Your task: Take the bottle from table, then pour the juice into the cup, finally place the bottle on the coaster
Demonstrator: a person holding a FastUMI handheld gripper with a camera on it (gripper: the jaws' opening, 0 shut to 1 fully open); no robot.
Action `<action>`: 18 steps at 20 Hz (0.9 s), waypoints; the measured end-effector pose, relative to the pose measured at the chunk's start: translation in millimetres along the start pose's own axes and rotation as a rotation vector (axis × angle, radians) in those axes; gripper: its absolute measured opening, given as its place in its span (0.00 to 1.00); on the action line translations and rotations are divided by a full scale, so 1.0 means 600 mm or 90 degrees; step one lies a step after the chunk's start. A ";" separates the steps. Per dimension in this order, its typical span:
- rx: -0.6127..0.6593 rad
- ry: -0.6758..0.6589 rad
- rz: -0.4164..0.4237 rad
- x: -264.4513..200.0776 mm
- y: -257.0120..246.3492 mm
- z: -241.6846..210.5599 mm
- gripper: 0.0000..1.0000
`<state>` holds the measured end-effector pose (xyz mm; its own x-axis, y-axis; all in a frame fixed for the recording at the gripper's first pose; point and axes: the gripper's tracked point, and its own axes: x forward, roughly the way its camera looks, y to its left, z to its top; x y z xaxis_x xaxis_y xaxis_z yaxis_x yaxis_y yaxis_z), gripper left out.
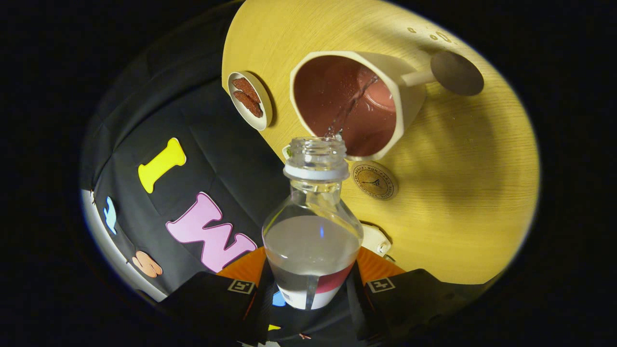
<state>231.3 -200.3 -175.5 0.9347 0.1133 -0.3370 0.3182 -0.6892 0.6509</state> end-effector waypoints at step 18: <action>0.179 0.020 0.073 -0.020 0.065 0.016 0.69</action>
<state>230.8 -235.1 -152.6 0.9679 0.0425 -0.2476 0.1579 -0.8694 0.4682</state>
